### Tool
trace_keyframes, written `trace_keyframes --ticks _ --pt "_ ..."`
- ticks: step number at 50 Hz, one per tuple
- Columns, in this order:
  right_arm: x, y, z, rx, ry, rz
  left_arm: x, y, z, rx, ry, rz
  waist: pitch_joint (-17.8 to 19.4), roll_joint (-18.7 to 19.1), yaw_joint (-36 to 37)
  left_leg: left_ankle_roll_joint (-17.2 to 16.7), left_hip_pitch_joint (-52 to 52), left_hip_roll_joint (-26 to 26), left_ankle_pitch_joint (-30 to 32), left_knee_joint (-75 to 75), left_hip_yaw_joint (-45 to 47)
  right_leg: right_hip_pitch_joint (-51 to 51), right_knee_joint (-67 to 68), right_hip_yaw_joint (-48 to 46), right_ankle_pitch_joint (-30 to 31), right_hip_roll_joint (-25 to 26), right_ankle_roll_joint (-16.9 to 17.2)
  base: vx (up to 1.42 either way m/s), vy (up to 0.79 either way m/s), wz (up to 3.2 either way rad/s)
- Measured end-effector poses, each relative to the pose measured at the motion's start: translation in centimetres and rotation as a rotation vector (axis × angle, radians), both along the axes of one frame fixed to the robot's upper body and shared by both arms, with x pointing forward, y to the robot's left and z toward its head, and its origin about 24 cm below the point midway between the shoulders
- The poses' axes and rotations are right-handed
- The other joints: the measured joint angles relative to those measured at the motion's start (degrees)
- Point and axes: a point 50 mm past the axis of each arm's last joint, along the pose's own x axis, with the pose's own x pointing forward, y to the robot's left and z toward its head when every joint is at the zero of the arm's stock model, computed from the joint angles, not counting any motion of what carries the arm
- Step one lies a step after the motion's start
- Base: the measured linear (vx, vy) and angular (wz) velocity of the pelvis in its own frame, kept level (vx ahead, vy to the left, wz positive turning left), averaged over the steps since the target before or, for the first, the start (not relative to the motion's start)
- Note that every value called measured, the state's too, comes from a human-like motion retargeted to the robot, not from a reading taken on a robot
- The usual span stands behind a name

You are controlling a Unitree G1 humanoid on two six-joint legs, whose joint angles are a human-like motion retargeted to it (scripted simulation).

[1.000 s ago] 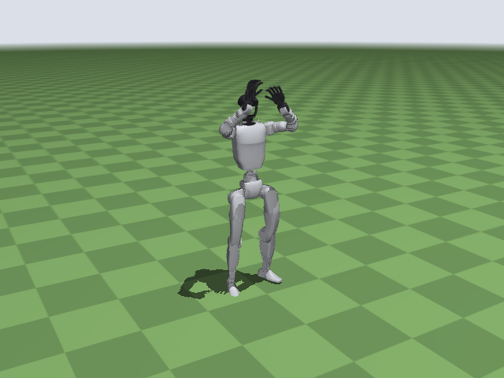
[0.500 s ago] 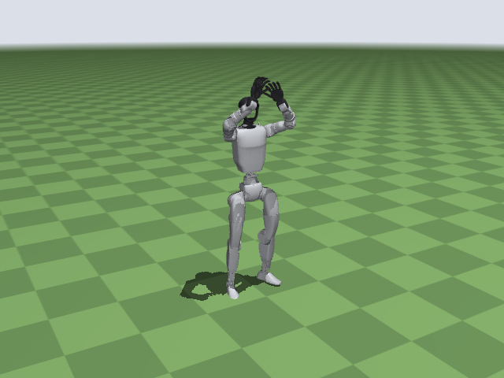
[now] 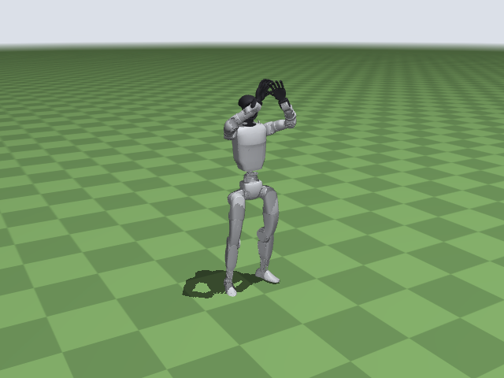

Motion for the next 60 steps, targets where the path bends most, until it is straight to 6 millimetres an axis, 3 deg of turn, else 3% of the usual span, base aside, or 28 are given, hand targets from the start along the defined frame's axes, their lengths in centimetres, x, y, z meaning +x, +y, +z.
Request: trace_keyframes --ticks 2,5,8,10,13,16,18,20,22,25,27,30,32,34,35,37,40,43,45,47,49,53,56,58,60 --pt "-3.5 -1.5 -1.8 -0.071 -0.099 0.094 -3.1 0.7 -2.6 0.039 -0.083 -0.126 1.82 -0.23 0.2 0.46 0.33 -0.46 -0.4 0.21 -0.4 0.51 0.23 -0.09 -0.41 -0.57 0.0 0.04 0.06 0.13" --pt "-8.5 -4.2 -5.7 -0.171 -0.142 0.182 -8.3 3.2 -6.6 0.117 -0.134 -0.237 4.51 -0.66 0.46 1.15 0.64 -1.02 -1.0 0.49 -0.89 1.03 0.51 -0.2 -1.0 -1.25 0.0 0.0 0.0 0.0" --pt "-10.8 -4.8 -7.5 -0.197 -0.146 0.266 -10.9 3.8 -8.0 0.148 -0.157 -0.299 4.56 -0.8 0.61 1.21 0.36 -1.06 -1.09 0.33 -0.98 0.86 0.2 -0.31 -0.97 -1.24 -0.01 0.0 0.0 0.0" --pt "-11.3 -4.6 -6.8 -0.189 -0.202 0.239 -11.5 3.4 -7.2 0.161 -0.209 -0.275 3.11 -0.81 0.57 1.11 -0.02 -0.97 -0.92 0.06 -1.01 0.48 -0.02 -0.43 -0.77 -1.1 0.0 0.0 0.0 0.0" --pt "-8.7 -2.9 -2.0 -0.123 -0.288 0.11 -8.8 0.8 -2.5 0.134 -0.293 -0.159 0.46 -0.63 0.89 0.23 -0.81 -0.19 -0.53 -0.08 -0.74 -0.41 -0.16 -0.55 -0.33 -0.24 0.0 0.0 -0.02 -0.01" --pt "-3.9 -1.2 2.7 -0.018 -0.184 -0.04 -4.6 -1.6 2.6 0.05 -0.202 -0.029 -1.39 -0.46 1.28 -0.7 -1.22 0.59 -0.17 -0.15 -0.46 -0.87 -0.32 -0.78 0.01 0.62 0.0 0.0 -0.02 -0.02" --pt "-0.8 -1.0 4.3 0.046 -0.06 -0.169 -2.0 -2.1 4.7 -0.002 -0.08 0.071 -2.06 -0.65 1.34 -0.97 -1.32 0.81 0.01 -0.19 -0.46 -0.96 -0.3 -1.02 0.06 0.84 0.0 0.0 0.0 0.0" --pt "1.5 -1.4 4.4 0.084 0.06 -0.249 -0.1 -2.1 5.1 -0.007 0.031 0.15 -2.58 -1.0 1.3 -0.99 -1.36 0.87 0.09 -0.18 -0.54 -0.93 -0.31 -1.22 0.07 0.88 0.0 0.0 0.0 0.0" --pt "1.8 -1.9 4.1 0.093 0.08 -0.234 0.3 -2.3 4.5 0.04 0.056 0.152 -2.53 -1.3 1.21 -0.78 -1.32 0.72 0.01 -0.09 -0.69 -0.77 -0.31 -1.31 0.01 0.69 0.0 0.0 0.0 0.0" --pt "-1.0 -2.6 2.9 0.044 -0.071 -0.103 -1.9 -2.3 2.3 0.111 -0.054 0.025 -1.21 -1.42 1.14 -0.26 -0.71 0.25 -0.34 0.06 -1.01 -0.07 -0.02 -1.34 -0.38 0.12 0.0 0.0 0.0 0.0" --pt "-4.3 -3.4 0.6 -0.037 -0.154 0.001 -4.5 -1.6 -0.5 0.148 -0.133 -0.098 0.3 -1.22 1.48 0.24 -0.29 -0.11 -0.73 0.29 -1.17 0.38 0.24 -1.21 -0.73 -0.32 0.0 0.0 0.0 0.0" --pt "-8.9 -5.5 -4.1 -0.146 -0.191 0.076 -8.9 1.6 -5.4 0.21 -0.17 -0.209 3.11 -1.03 1.37 1.15 0.25 -0.8 -1.4 0.74 -1.47 0.93 0.87 -1.01 -1.41 -1.2 0.0 0.01 0.02 0.01" --pt "-10.4 -6.4 -6.6 -0.158 -0.129 0.15 -10.9 2.9 -7.5 0.215 -0.151 -0.261 4.26 -1.06 0.82 1.47 0.29 -1.12 -1.64 0.97 -1.56 0.96 1.17 -0.9 -1.7 -1.61 0.0 0.0 0.0 0.0" --pt "-10.8 -6.5 -7.4 -0.154 -0.104 0.171 -11.6 3.1 -8.0 0.205 -0.163 -0.278 4.03 -0.99 0.43 1.61 0.15 -1.26 -1.66 1.03 -1.48 0.8 1.15 -0.73 -1.68 -1.75 -0.03 0.0 0.0 0.0" --pt "-10.8 -6.5 -7.4 -0.15 -0.106 0.159 -11.7 3.0 -7.8 0.203 -0.177 -0.268 3.41 -0.93 0.28 1.63 0.1 -1.27 -1.62 0.99 -1.39 0.73 1.04 -0.63 -1.59 -1.75 -0.06 0.0 0.0 0.0" --pt "-10.2 -5.7 -5.3 -0.136 -0.181 0.099 -10.6 1.9 -5.1 0.184 -0.254 -0.182 1.93 -0.79 0.26 1.38 -0.38 -1.05 -1.44 1.01 -1.07 0.06 1.13 -0.41 -1.42 -1.52 -0.01 0.0 0.0 0.0" --pt "-6.8 -3.6 -0.2 -0.051 -0.254 0.018 -6.6 -1.1 0.6 0.105 -0.304 -0.044 -0.22 -0.38 0.7 0.51 -0.85 -0.09 -1.04 0.97 -0.16 -0.75 0.79 0.05 -0.8 -0.39 0.0 -0.02 -0.06 -0.21" --pt "-2.2 -1.7 3.5 0.076 -0.103 -0.086 -2.2 -1.8 4.4 0.009 -0.116 0.107 -1.68 0.24 0.36 -0.15 -0.97 0.49 -0.67 0.74 0.61 -1.21 0.51 0.37 -0.41 0.35 0.0 -0.01 -0.03 -0.13" --pt "0.0 -1.0 4.3 0.123 0.017 -0.133 -0.4 -1.3 5.2 -0.008 0.004 0.182 -2.23 0.38 -0.06 -0.36 -0.94 0.65 -0.53 0.59 1.01 -1.39 0.39 0.6 -0.3 0.59 0.0 0.0 0.0 0.0" --pt "0.5 -0.7 3.9 0.121 0.043 -0.116 -0.1 -1.1 4.6 0.026 0.011 0.187 -2.3 0.25 -0.24 -0.23 -0.84 0.56 -0.53 0.49 1.36 -1.47 0.23 0.94 -0.24 0.57 0.0 0.0 0.0 0.0" --pt "-0.8 -1.0 3.0 0.095 -0.044 -0.05 -1.4 -1.1 3.4 0.077 -0.075 0.119 -1.54 0.05 -0.24 0.08 -0.47 0.26 -0.68 0.33 1.61 -1.35 0.3 1.34 -0.43 0.31 0.0 0.0 0.0 0.0" --pt "-7.0 -4.2 -1.8 -0.023 -0.223 0.104 -7.2 0.8 -2.1 0.182 -0.224 -0.092 1.39 -0.02 1.23 0.86 0.56 -0.26 -1.42 0.21 2.09 -0.96 0.71 2.32 -1.16 -0.12 0.0 0.0 0.0 0.0" --pt "-10.6 -6.4 -5.8 -0.067 -0.175 0.226 -10.5 3.1 -6.3 0.22 -0.179 -0.199 3.08 -0.35 1.87 1.34 0.74 -0.39 -1.93 0.26 2.19 -0.93 0.79 2.66 -1.49 -0.21 0.0 0.0 0.0 0.0" --pt "-11.4 -6.6 -6.5 -0.067 -0.175 0.259 -11.0 3.2 -7.4 0.22 -0.143 -0.247 2.81 -0.76 1.84 1.52 0.55 -0.4 -2.03 0.24 2.04 -0.93 0.5 2.55 -1.4 -0.21 0.0 0.0 0.0 0.0" --pt "-11.4 -6.0 -5.6 -0.062 -0.227 0.204 -10.8 2.6 -7.0 0.223 -0.14 -0.239 1.29 -1.1 1.32 1.47 0.21 -0.39 -1.92 0.16 1.64 -0.91 0.17 2.1 -1.2 -0.23 0.0 0.0 0.0 0.12"
